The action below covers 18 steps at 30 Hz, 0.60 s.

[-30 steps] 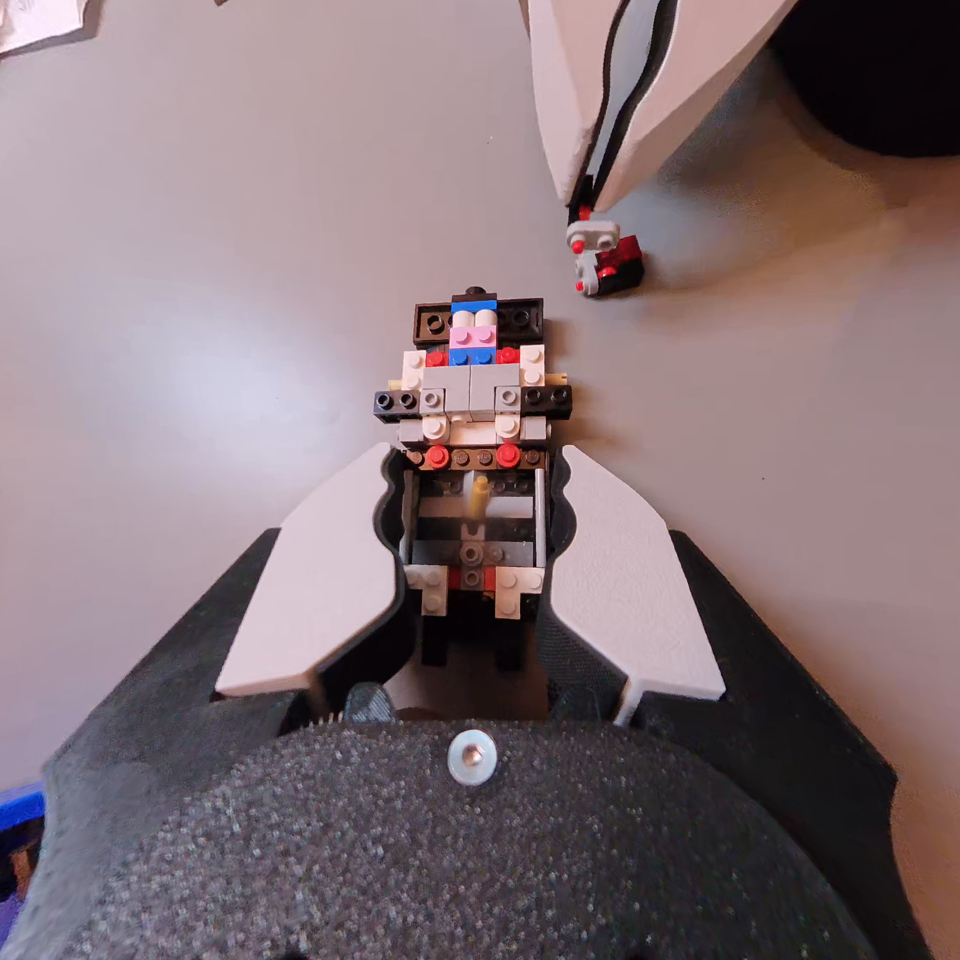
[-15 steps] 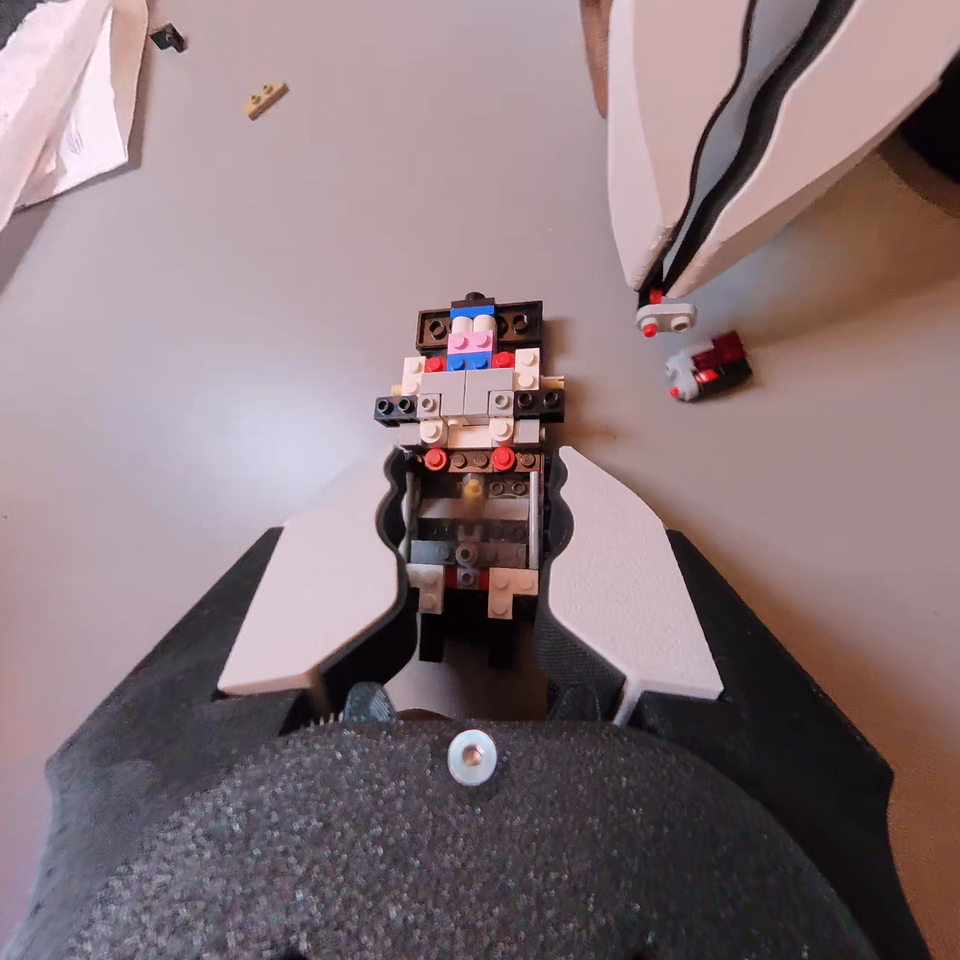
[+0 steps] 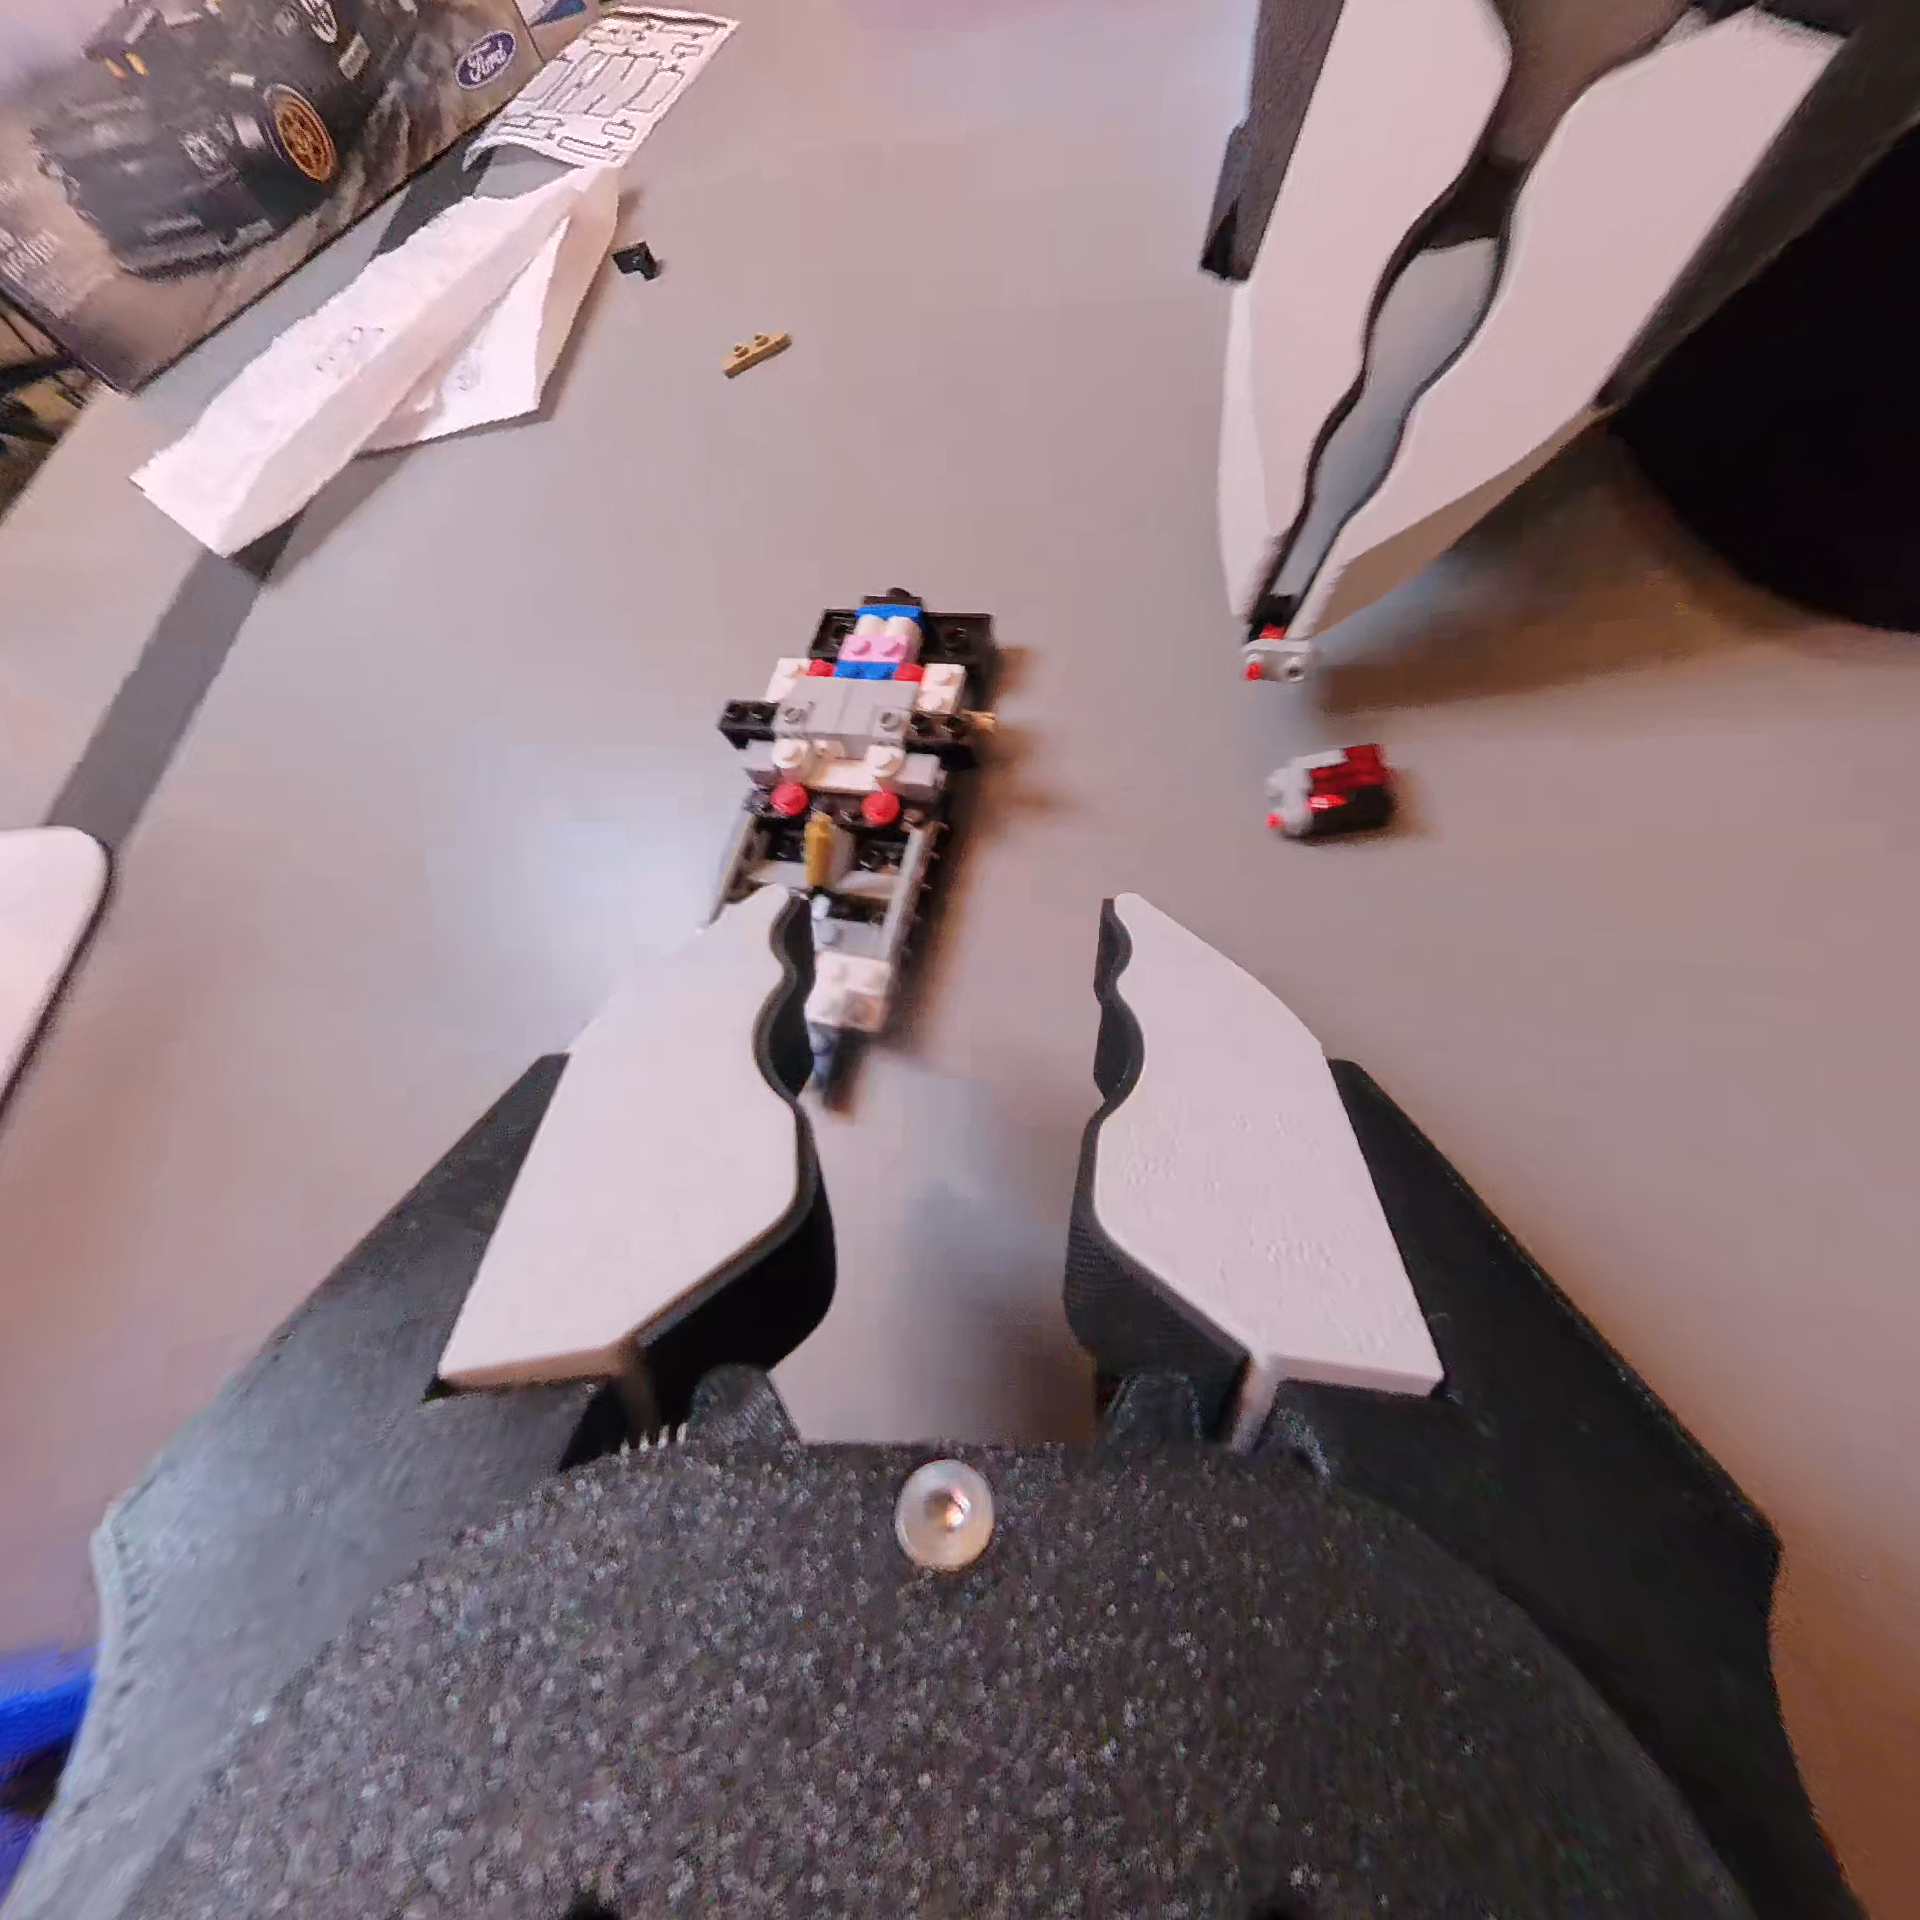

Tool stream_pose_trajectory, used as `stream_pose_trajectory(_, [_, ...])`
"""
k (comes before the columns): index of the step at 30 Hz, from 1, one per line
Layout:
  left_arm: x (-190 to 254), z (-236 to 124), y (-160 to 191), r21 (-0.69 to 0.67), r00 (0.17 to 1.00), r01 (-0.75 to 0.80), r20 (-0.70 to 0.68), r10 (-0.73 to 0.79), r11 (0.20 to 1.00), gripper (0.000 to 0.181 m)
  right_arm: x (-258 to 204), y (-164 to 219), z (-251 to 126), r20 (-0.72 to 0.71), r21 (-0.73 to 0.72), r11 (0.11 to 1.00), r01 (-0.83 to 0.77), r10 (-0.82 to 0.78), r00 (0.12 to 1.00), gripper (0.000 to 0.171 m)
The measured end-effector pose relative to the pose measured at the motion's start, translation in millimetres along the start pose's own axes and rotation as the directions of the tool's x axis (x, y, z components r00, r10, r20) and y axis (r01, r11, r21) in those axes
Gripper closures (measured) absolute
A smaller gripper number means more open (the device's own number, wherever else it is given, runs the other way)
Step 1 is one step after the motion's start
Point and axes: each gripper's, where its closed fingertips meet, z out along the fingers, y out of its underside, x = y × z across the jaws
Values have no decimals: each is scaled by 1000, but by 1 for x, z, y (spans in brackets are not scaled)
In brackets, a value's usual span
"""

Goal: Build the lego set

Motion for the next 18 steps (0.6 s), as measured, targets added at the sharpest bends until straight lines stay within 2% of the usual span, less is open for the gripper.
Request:
stream_pose_trajectory(6, [29,-37,10,73,974,221,-61,-217,972,154,-19,-7,14,61,-12,999,42,-42,997,166])
stream_pose_trajectory(9, [28,-43,18,96,963,269,-41,-267,958,164,-28,-24,26,79,17,997,72,-73,994,166])
stream_pose_trajectory(15, [23,-49,17,160,938,344,-94,-332,925,172,-23,-77,30,63,186,982,20,-32,998,165])
stream_pose_trajectory(18, [30,-53,9,214,937,345,-143,-320,914,160,-21,-91,38,52,180,983,34,-44,998,165])
